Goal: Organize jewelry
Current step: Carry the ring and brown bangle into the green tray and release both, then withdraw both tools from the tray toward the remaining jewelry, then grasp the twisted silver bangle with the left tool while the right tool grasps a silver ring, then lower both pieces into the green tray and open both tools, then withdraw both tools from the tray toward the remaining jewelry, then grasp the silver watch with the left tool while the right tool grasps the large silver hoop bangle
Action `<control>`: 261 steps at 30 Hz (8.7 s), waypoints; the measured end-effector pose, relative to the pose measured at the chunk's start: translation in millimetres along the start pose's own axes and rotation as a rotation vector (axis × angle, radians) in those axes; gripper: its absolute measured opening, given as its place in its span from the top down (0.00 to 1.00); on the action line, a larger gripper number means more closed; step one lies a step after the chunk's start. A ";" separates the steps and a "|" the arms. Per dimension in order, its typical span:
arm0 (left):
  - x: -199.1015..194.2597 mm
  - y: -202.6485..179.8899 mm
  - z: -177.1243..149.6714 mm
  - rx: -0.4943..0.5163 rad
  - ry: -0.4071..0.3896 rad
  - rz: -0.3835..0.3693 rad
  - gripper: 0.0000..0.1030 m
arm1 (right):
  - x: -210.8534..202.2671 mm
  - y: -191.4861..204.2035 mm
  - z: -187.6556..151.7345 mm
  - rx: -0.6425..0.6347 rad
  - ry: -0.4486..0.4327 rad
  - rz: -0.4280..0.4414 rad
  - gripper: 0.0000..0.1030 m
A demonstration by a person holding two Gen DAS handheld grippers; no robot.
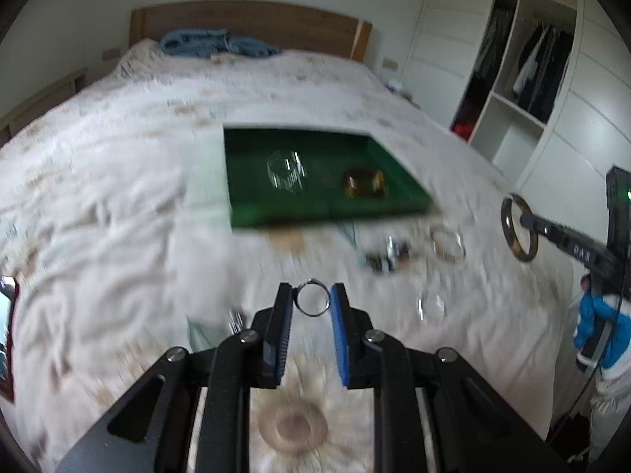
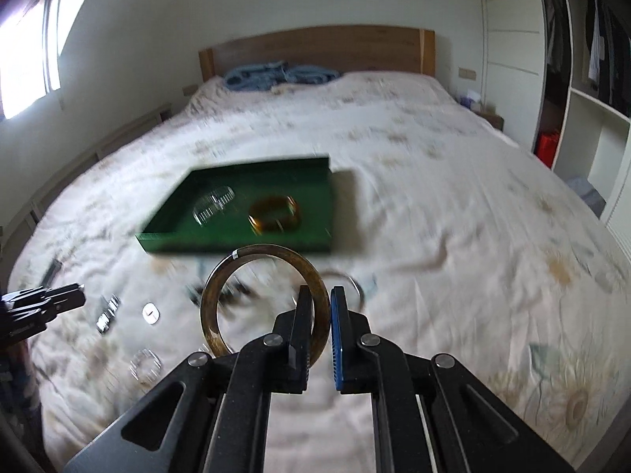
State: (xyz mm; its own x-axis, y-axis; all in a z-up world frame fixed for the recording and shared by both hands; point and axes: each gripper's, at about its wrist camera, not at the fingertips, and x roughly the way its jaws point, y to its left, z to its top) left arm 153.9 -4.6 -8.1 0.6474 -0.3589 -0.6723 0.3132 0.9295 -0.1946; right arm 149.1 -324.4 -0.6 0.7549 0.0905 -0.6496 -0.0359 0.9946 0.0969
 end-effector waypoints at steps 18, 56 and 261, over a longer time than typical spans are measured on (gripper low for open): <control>78.4 18.8 131.2 -0.013 -0.038 0.054 0.82 | 77.7 39.7 128.6 0.022 -0.061 0.047 0.92; 128.2 38.0 138.7 -0.076 -0.083 0.198 0.80 | 172.4 52.1 130.0 0.039 0.083 0.064 0.40; 86.3 44.5 -58.1 -0.035 0.208 0.145 0.78 | 164.3 -39.0 -22.7 0.004 0.296 0.037 0.84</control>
State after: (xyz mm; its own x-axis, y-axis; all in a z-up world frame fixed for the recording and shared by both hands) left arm 183.4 10.7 -116.3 0.5262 -0.1998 -0.8266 0.2010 0.9737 -0.1074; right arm 259.6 -347.2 -128.1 0.5293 0.1381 -0.8371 -0.0567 0.9902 0.1275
